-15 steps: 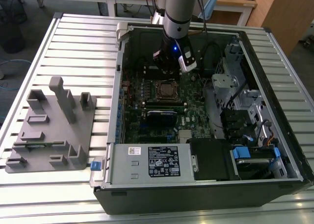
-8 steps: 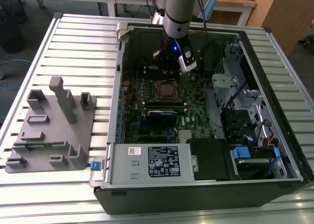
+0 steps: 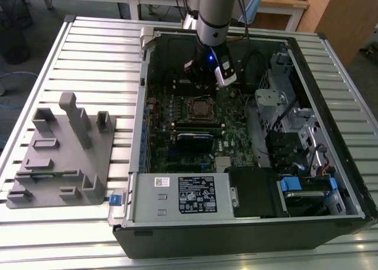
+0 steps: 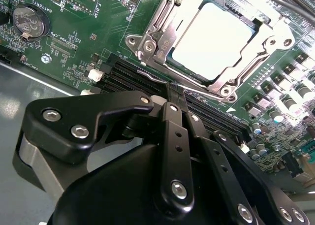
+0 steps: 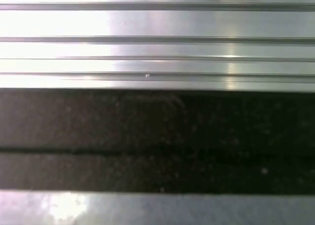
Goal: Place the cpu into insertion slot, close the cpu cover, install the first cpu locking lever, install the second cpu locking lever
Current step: 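Install the first cpu locking lever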
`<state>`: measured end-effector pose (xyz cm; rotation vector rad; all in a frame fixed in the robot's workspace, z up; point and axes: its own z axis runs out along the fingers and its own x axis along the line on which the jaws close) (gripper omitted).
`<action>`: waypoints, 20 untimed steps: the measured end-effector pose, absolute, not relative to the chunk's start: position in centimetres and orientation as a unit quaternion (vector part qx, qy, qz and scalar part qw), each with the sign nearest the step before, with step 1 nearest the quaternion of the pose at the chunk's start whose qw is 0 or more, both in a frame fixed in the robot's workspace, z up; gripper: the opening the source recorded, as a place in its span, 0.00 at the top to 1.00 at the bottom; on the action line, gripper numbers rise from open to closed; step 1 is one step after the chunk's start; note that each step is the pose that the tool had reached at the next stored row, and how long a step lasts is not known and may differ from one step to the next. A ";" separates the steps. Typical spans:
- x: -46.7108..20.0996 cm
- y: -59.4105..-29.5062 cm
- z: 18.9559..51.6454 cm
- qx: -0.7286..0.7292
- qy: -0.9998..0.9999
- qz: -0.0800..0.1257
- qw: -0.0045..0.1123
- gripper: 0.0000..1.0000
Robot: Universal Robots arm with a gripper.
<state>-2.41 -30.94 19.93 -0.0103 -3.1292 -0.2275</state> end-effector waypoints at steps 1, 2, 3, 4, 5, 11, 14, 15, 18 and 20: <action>-2.4 -30.9 19.9 -0.003 -0.997 -0.073 0.002 0.89; -2.4 -30.9 19.9 -0.004 -0.997 -0.073 0.002 0.89; -2.4 -30.9 19.9 -0.004 -0.997 -0.072 0.002 0.89; -2.4 -31.0 19.9 -0.004 -0.997 -0.072 0.002 0.89; -2.4 -31.0 19.9 -0.004 -0.997 -0.072 0.002 0.89; -2.4 -31.2 19.8 -0.005 -0.997 -0.071 0.002 0.89; -2.4 -31.3 19.8 -0.005 -0.997 -0.071 0.002 0.89; -2.4 -31.3 19.8 -0.005 -0.998 -0.070 0.002 0.89; -2.4 -31.4 19.7 -0.005 -0.998 -0.070 0.002 0.89; -2.4 -31.3 19.6 -0.005 -0.998 -0.069 0.002 0.89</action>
